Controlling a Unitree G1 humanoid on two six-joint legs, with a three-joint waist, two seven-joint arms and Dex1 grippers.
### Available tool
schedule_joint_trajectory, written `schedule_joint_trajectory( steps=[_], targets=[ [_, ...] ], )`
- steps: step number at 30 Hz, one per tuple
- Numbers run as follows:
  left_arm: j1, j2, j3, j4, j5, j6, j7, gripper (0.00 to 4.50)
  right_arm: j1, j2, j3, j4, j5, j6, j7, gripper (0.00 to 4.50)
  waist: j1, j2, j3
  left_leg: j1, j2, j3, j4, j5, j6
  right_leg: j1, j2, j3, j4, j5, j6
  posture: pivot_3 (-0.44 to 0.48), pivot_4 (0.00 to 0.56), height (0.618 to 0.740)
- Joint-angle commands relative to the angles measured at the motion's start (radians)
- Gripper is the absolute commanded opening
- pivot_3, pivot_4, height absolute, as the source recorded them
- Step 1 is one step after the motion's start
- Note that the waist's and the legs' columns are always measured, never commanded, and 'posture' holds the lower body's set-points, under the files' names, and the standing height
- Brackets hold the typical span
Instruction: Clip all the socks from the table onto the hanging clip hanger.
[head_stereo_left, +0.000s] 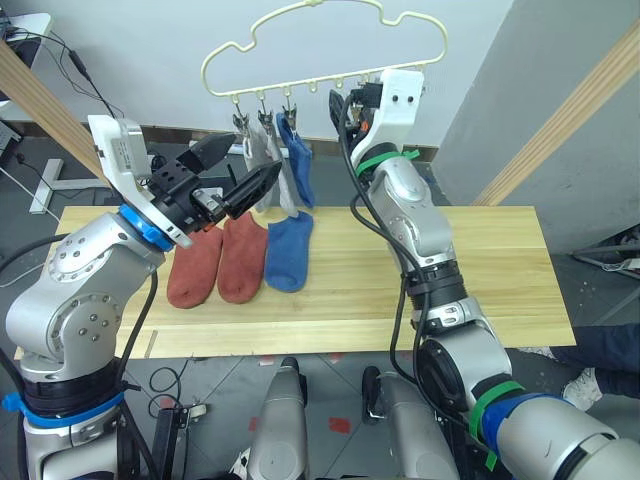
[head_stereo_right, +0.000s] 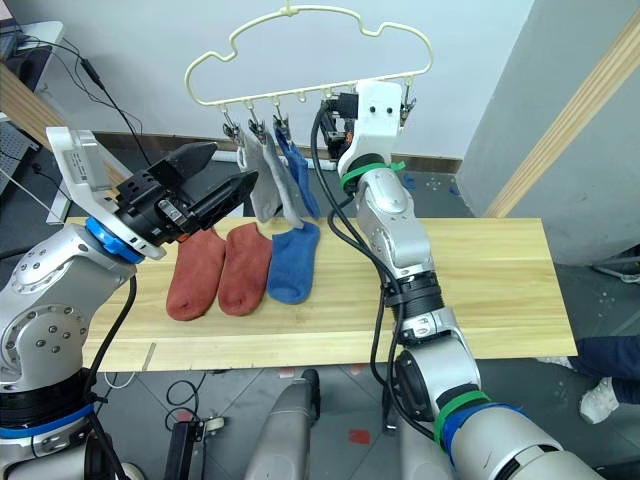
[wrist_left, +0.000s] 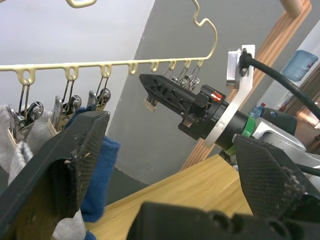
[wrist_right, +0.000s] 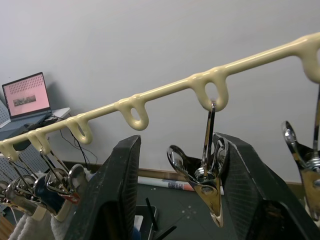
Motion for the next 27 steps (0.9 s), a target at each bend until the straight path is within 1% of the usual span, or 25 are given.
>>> schedule_joint_trajectory(
  steps=[1, 4, 11, 14, 16, 18, 21, 25, 27],
  targets=[
    [-0.003, 0.005, 0.018, -0.052, -0.02, -0.011, 0.001, 4.5, -0.033, 0.011, -0.006, -0.017, 0.011, -0.032, 0.003, 2.37, 0.0, 0.0, 0.0, 0.0, 0.0, 0.0, 0.0, 0.0, 0.0, 0.0, 0.0, 0.0, 0.0, 0.0, 0.0, 0.277, 0.358, 0.74],
    [-0.018, -0.009, 0.02, -0.057, -0.046, -0.01, 0.008, 4.5, -0.033, 0.011, -0.006, -0.017, 0.011, -0.035, 0.003, 2.37, 0.0, 0.0, 0.0, 0.0, 0.0, 0.0, 0.0, 0.0, 0.0, 0.0, 0.0, 0.0, 0.0, 0.0, 0.0, 0.275, 0.36, 0.74],
    [-0.011, -0.002, 0.017, -0.058, -0.044, -0.014, 0.006, 4.5, -0.036, 0.007, -0.012, -0.01, 0.014, -0.034, 0.002, 2.37, 0.0, 0.0, 0.0, 0.0, 0.0, 0.0, 0.0, 0.0, 0.0, 0.0, 0.0, 0.0, 0.0, 0.0, 0.0, 0.273, 0.36, 0.74],
    [-0.006, -0.001, 0.018, -0.056, -0.043, -0.014, 0.004, 4.5, -0.036, 0.008, -0.016, -0.009, 0.017, -0.038, 0.002, 1.8, 0.0, 0.0, 0.0, 0.0, 0.0, 0.0, 0.0, 0.0, 0.0, 0.0, 0.0, 0.0, 0.0, 0.0, 0.0, 0.273, 0.36, 0.74],
    [-0.004, -0.001, 0.018, -0.055, -0.044, -0.013, 0.005, 4.5, -0.035, 0.009, -0.018, -0.01, 0.019, -0.04, 0.003, 1.16, 0.001, 0.0, 0.0, 0.0, 0.0, 0.0, 0.0, 0.0, 0.0, 0.0, 0.0, 0.0, 0.0, 0.0, 0.0, 0.273, 0.36, 0.74],
    [0.0, -0.002, 0.018, -0.055, -0.042, -0.015, 0.004, 4.5, -0.035, 0.009, -0.02, -0.01, 0.019, -0.041, 0.004, 0.61, 0.001, 0.0, 0.0, 0.0, 0.0, 0.0, 0.0, 0.0, 0.0, 0.0, 0.0, 0.0, 0.0, 0.0, 0.0, 0.273, 0.36, 0.74],
    [0.002, -0.004, 0.016, -0.055, -0.041, -0.016, 0.005, 4.5, -0.034, 0.009, -0.024, -0.011, 0.019, -0.042, 0.006, 0.05, 0.0, 0.0, 0.0, 0.0, 0.0, 0.0, 0.0, 0.0, 0.0, 0.0, 0.0, 0.0, 0.0, 0.0, 0.0, 0.268, 0.361, 0.74],
    [0.032, -0.002, -0.005, -0.057, -0.023, -0.001, 0.011, 4.5, -0.029, -0.001, -0.038, -0.017, 0.028, -0.025, 0.016, 0.02, 0.0, 0.0, 0.0, 0.0, 0.0, 0.0, 0.0, 0.0, 0.0, 0.0, 0.0, 0.0, 0.0, 0.0, 0.0, 0.265, 0.362, 0.74],
    [0.084, 0.018, -0.061, -0.053, 0.076, -0.012, 0.018, 4.5, -0.018, -0.019, -0.044, -0.028, 0.041, 0.012, 0.033, 0.02, 0.0, 0.0, 0.0, 0.0, 0.0, 0.0, 0.0, 0.0, 0.0, 0.0, 0.0, 0.0, 0.0, 0.0, 0.0, 0.265, 0.363, 0.74]
  ],
)
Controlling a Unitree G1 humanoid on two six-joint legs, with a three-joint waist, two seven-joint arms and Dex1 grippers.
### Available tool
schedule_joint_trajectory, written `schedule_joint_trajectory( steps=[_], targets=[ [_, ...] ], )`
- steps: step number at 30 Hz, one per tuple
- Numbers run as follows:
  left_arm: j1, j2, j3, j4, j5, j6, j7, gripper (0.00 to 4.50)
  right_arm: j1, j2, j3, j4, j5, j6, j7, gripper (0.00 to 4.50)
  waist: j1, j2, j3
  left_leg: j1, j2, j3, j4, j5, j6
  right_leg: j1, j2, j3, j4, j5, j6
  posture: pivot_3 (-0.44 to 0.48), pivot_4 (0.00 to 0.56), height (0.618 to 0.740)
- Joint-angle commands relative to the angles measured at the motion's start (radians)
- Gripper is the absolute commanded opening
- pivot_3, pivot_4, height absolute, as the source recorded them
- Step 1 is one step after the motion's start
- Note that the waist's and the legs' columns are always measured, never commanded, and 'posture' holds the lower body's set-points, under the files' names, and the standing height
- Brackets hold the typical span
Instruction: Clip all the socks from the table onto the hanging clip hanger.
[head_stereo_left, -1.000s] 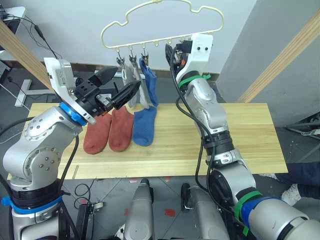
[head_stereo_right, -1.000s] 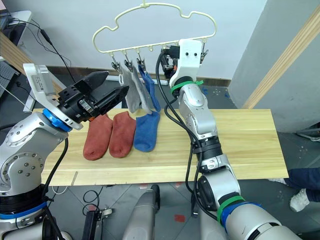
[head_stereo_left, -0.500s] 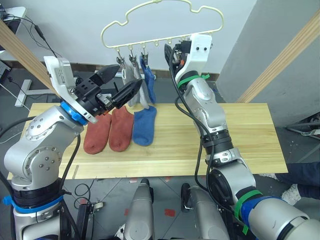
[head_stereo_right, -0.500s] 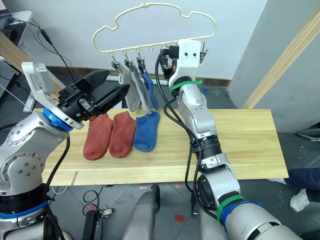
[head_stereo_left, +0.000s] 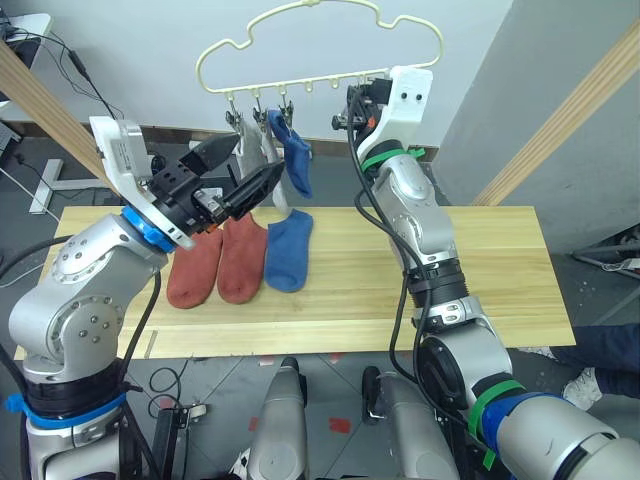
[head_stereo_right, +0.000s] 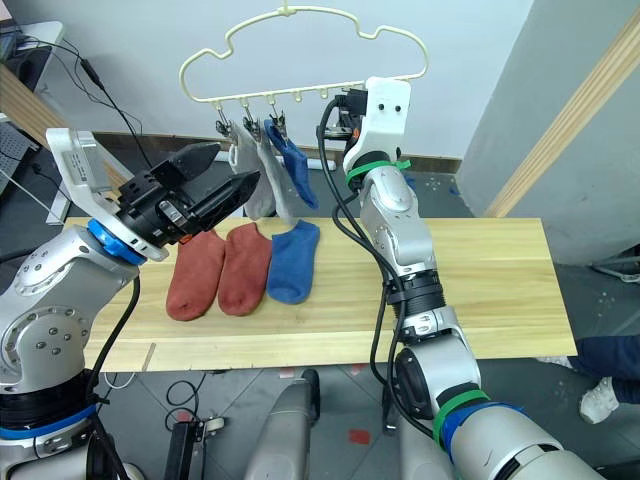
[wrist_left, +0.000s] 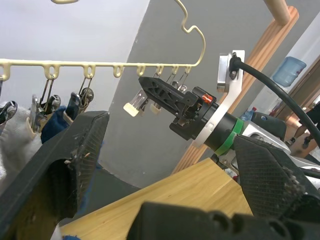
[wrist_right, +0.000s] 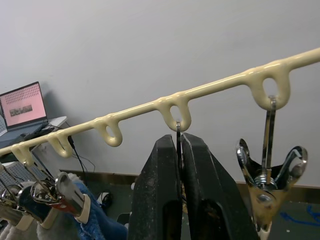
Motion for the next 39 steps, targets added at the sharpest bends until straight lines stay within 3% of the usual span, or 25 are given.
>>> schedule_joint_trajectory(
  steps=[1, 5, 13, 24, 27, 32, 36, 39],
  targets=[
    [0.077, 0.024, -0.083, -0.026, 0.144, -0.028, 0.018, 4.5, -0.006, -0.024, -0.006, -0.044, 0.036, 0.058, 0.039, 0.02, 0.0, 0.0, 0.0, 0.0, 0.0, 0.0, 0.0, 0.0, 0.0, 0.0, 0.0, 0.0, 0.0, 0.0, 0.0, 0.264, 0.365, 0.74],
    [0.132, -0.025, -0.181, 0.036, 0.285, -0.109, 0.026, 4.5, 0.035, -0.071, 0.004, -0.085, 0.051, 0.127, 0.088, 0.02, 0.004, 0.0, 0.0, 0.001, 0.0, 0.0, 0.0, 0.0, 0.0, 0.0, 0.0, 0.0, 0.0, 0.0, 0.0, 0.249, 0.373, 0.74],
    [0.03, -0.172, -0.395, 0.47, 0.605, -0.334, 0.031, 4.5, 0.138, -0.117, 0.033, -0.229, 0.048, 0.258, 0.11, 0.02, 0.025, 0.001, 0.0, 0.001, 0.0, 0.0, 0.001, 0.0, 0.001, 0.001, 0.001, 0.0, 0.001, -0.002, 0.004, 0.204, 0.382, 0.74],
    [-0.177, -0.287, -0.472, 1.018, 0.825, -0.57, 0.014, 4.5, 0.218, -0.132, 0.06, -0.352, 0.055, 0.361, 0.111, 0.02, 0.025, 0.0, 0.0, 0.001, -0.001, 0.001, 0.002, 0.0, 0.001, 0.001, 0.001, 0.001, 0.001, -0.002, 0.004, 0.167, 0.39, 0.74],
    [-0.204, -0.311, -0.479, 1.112, 0.84, -0.585, -0.032, 3.93, 0.214, -0.142, 0.059, -0.362, 0.057, 0.371, 0.113, 0.0, 0.026, 0.001, -0.001, 0.001, -0.001, 0.0, 0.002, 0.0, 0.001, 0.001, 0.0, 0.0, 0.002, -0.002, 0.004, 0.154, 0.389, 0.74],
    [-0.214, -0.315, -0.478, 1.153, 0.86, -0.608, -0.073, 2.51, 0.205, -0.149, 0.057, -0.365, 0.061, 0.378, 0.11, 0.0, 0.023, 0.001, -0.003, 0.002, -0.001, 0.001, 0.003, 0.0, 0.002, 0.002, 0.0, 0.001, 0.002, -0.002, 0.004, 0.149, 0.385, 0.74],
    [-0.174, -0.309, -0.48, 1.104, 0.866, -0.629, -0.11, 1.37, 0.202, -0.156, 0.058, -0.366, 0.065, 0.386, 0.121, 0.0, 0.022, 0.001, -0.004, 0.002, -0.001, 0.001, 0.003, 0.0, 0.002, 0.002, 0.0, 0.001, 0.002, -0.002, 0.004, 0.149, 0.385, 0.74],
    [-0.112, -0.338, -0.433, 0.977, 0.79, -0.634, -0.133, 0.44, 0.193, -0.157, 0.025, -0.36, 0.104, 0.442, 0.121, 0.0, 0.019, 0.001, -0.005, 0.002, -0.001, 0.001, 0.002, 0.0, 0.002, 0.002, 0.0, 0.001, 0.002, -0.002, 0.004, 0.146, 0.377, 0.74]
  ],
)
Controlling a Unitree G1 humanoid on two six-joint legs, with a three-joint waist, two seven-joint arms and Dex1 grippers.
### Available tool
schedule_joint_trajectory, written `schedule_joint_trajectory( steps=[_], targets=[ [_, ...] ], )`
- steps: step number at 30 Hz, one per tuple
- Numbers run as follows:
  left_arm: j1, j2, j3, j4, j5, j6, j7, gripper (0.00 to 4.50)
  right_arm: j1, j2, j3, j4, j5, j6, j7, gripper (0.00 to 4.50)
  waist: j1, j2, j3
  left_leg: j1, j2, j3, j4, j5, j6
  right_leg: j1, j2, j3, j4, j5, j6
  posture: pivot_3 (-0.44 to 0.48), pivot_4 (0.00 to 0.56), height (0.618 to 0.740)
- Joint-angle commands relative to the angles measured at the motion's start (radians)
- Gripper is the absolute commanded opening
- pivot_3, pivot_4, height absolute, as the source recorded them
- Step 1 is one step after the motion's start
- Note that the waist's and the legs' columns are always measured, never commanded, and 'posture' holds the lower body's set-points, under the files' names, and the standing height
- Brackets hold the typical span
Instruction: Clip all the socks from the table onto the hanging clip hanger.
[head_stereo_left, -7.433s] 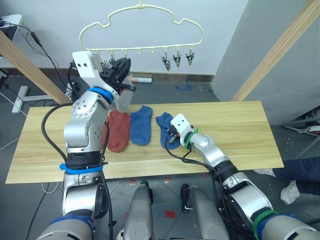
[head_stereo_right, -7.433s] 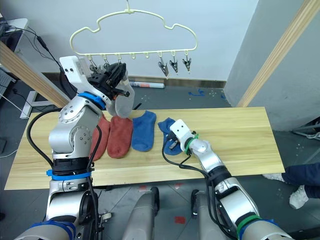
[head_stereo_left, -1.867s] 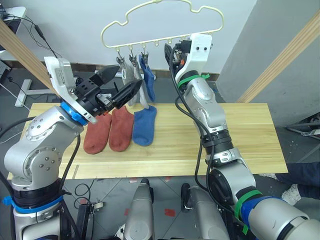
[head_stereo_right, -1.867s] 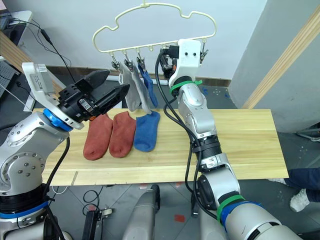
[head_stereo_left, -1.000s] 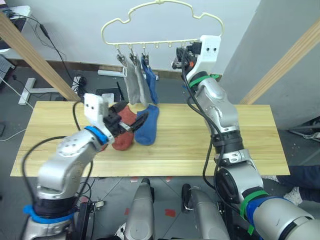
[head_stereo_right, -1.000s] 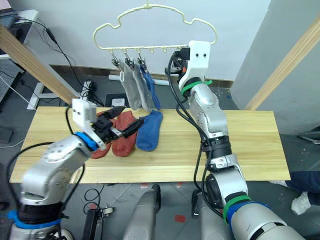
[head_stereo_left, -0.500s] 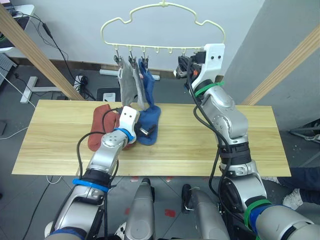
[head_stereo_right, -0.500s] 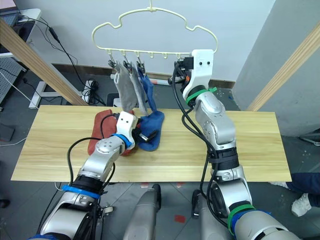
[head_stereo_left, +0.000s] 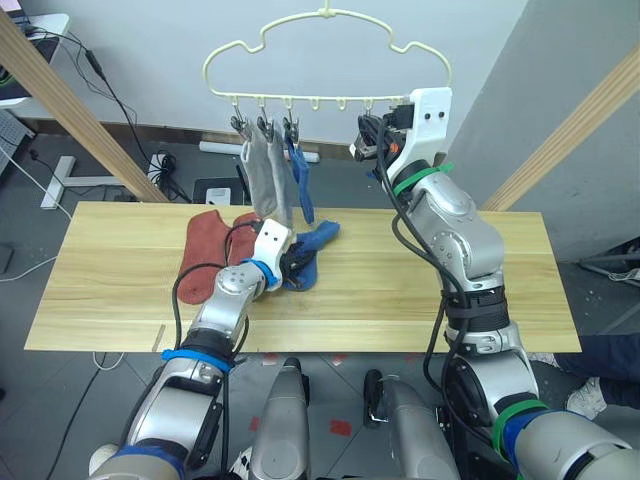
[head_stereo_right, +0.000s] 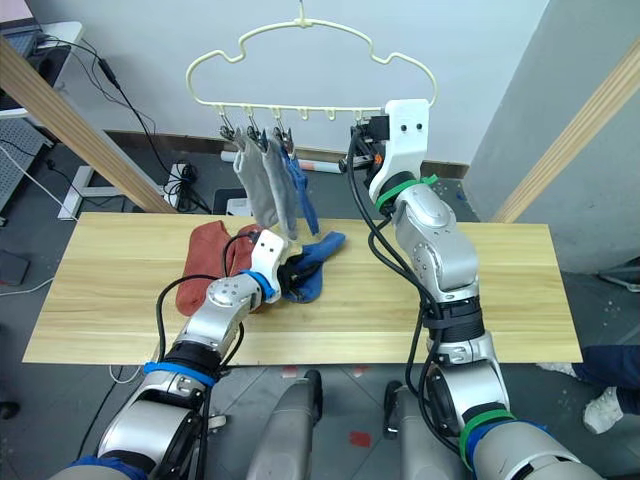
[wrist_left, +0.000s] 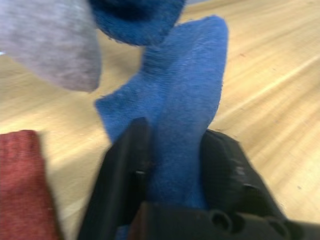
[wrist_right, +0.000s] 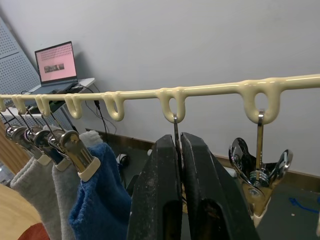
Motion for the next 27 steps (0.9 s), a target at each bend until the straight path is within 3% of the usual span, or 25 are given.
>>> schedule_joint_trajectory(
  steps=[1, 10, 18, 27],
  targets=[
    [0.1, -0.045, 0.042, -0.156, -0.081, 0.011, -0.025, 0.13, 0.005, -0.001, -0.068, 0.017, 0.067, 0.124, -0.023, 0.0, -0.001, 0.0, 0.0, 0.0, 0.0, 0.0, 0.0, 0.0, 0.0, 0.0, 0.0, 0.0, 0.0, 0.0, 0.0, 0.145, 0.376, 0.74],
    [0.268, -0.205, 0.137, -0.68, -0.243, 0.07, 0.122, 0.05, -0.136, 0.023, -0.353, 0.035, 0.311, 0.506, -0.227, 0.0, 0.002, 0.0, -0.001, -0.001, 0.001, -0.002, 0.001, 0.001, 0.001, 0.002, -0.002, 0.0, 0.0, 0.001, -0.002, 0.146, 0.373, 0.74],
    [0.241, -0.261, 0.104, -0.703, -0.215, 0.076, 0.187, 0.05, -0.226, 0.057, -0.484, 0.057, 0.429, 0.644, -0.385, 0.0, 0.003, 0.0, -0.002, -0.001, 0.0, -0.002, 0.001, 0.001, 0.002, 0.003, -0.002, -0.001, -0.002, 0.0, -0.001, 0.14, 0.369, 0.74],
    [0.193, -0.251, 0.107, -0.651, -0.212, 0.054, 0.172, 0.05, -0.235, 0.069, -0.499, 0.031, 0.492, 0.693, -0.459, 0.0, 0.0, 0.0, -0.002, -0.002, 0.0, -0.002, 0.001, 0.001, 0.002, 0.003, -0.001, -0.001, -0.003, 0.0, -0.001, 0.128, 0.368, 0.74]
  ],
)
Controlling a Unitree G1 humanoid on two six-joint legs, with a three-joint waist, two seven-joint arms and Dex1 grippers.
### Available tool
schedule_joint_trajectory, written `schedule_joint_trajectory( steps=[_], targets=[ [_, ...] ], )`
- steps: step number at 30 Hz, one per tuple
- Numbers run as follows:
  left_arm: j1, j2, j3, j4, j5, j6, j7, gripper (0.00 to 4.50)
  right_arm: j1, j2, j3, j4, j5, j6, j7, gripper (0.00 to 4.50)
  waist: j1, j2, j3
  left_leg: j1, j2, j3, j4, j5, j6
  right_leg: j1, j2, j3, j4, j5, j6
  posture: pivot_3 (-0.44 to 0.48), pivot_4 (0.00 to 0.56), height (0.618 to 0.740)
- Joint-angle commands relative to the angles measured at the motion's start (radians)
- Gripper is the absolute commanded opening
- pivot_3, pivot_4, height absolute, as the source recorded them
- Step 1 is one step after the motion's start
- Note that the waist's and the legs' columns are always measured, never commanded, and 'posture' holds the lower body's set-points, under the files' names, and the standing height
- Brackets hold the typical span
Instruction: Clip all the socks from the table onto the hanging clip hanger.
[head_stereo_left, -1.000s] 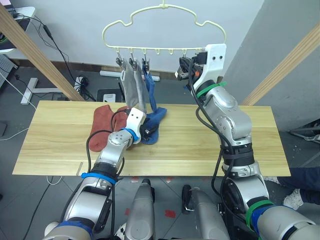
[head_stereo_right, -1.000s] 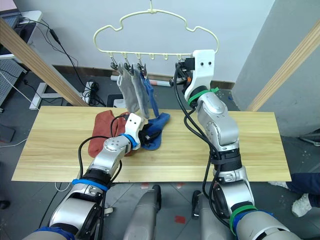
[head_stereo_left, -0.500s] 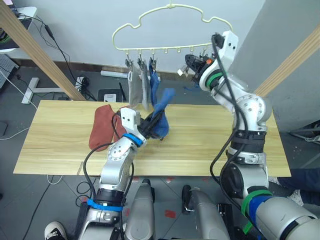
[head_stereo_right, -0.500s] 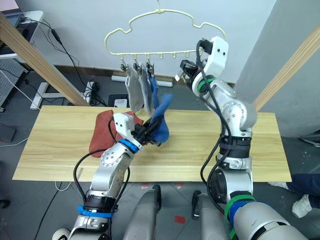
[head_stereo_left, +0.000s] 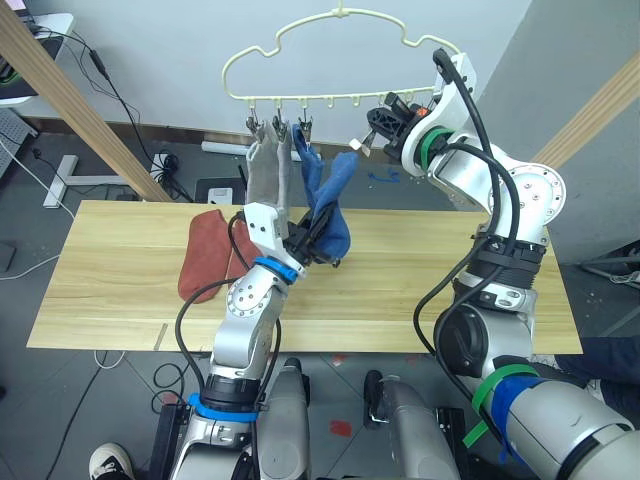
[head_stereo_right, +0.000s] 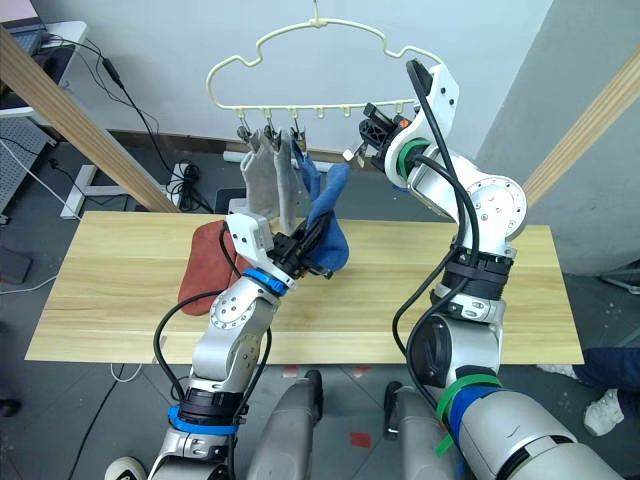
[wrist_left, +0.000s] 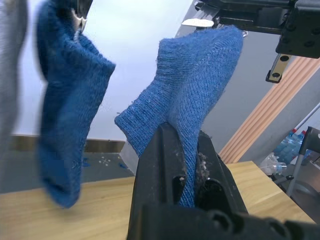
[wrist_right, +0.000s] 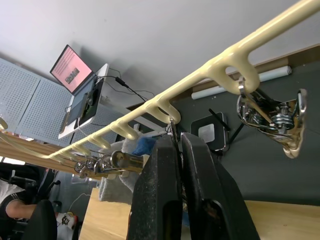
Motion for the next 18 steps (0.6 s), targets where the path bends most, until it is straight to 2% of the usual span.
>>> schedule_joint_trajectory(
  steps=[1, 12, 15, 18],
  targets=[
    [-0.033, 0.001, -0.005, 0.005, 0.007, -0.034, -0.009, 0.05, 0.039, 0.004, -0.014, -0.003, 0.005, 0.043, -0.062, 0.0, -0.001, 0.0, 0.0, 0.0, 0.0, 0.0, 0.0, 0.0, 0.0, 0.0, 0.0, 0.0, 0.0, 0.0, 0.0, 0.13, 0.368, 0.74],
    [-0.083, -0.017, -0.02, 0.051, 0.016, -0.075, -0.013, 0.05, 0.051, -0.002, 0.013, -0.019, 0.037, 0.062, -0.077, 0.0, -0.015, 0.0, 0.0, -0.001, 0.0, 0.0, 0.0, 0.0, 0.0, 0.0, 0.0, 0.0, -0.001, 0.0, 0.0, 0.131, 0.371, 0.74],
    [-0.082, -0.019, -0.023, 0.048, 0.017, -0.076, -0.015, 0.0, 0.053, -0.007, 0.018, -0.023, 0.063, 0.062, -0.056, 0.77, -0.022, 0.0, 0.0, -0.001, 0.0, 0.0, 0.0, 0.0, 0.0, 0.0, 0.0, 0.0, -0.001, 0.0, 0.0, 0.13, 0.37, 0.74],
    [-0.087, -0.018, -0.025, 0.051, 0.017, -0.076, -0.015, 0.0, 0.049, -0.02, 0.023, -0.023, 0.083, 0.064, -0.038, 1.92, -0.026, 0.0, 0.0, -0.001, 0.0, 0.0, 0.0, 0.0, 0.0, -0.001, 0.001, 0.0, -0.001, 0.0, 0.0, 0.128, 0.371, 0.74]
  ],
)
